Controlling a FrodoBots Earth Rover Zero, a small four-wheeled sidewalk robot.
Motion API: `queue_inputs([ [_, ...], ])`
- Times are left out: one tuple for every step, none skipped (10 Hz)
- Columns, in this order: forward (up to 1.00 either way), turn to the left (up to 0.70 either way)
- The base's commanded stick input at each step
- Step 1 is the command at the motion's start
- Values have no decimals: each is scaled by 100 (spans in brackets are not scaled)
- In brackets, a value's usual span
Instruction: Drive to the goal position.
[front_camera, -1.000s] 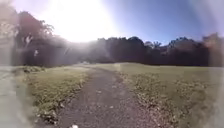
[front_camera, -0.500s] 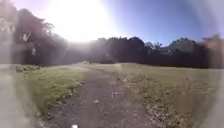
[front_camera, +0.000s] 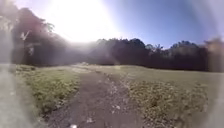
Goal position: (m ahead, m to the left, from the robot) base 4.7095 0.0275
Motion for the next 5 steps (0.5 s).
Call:
queue_inputs([
  [100,1],
  [100,1],
  [100,1],
  [100,1],
  [100,1],
])
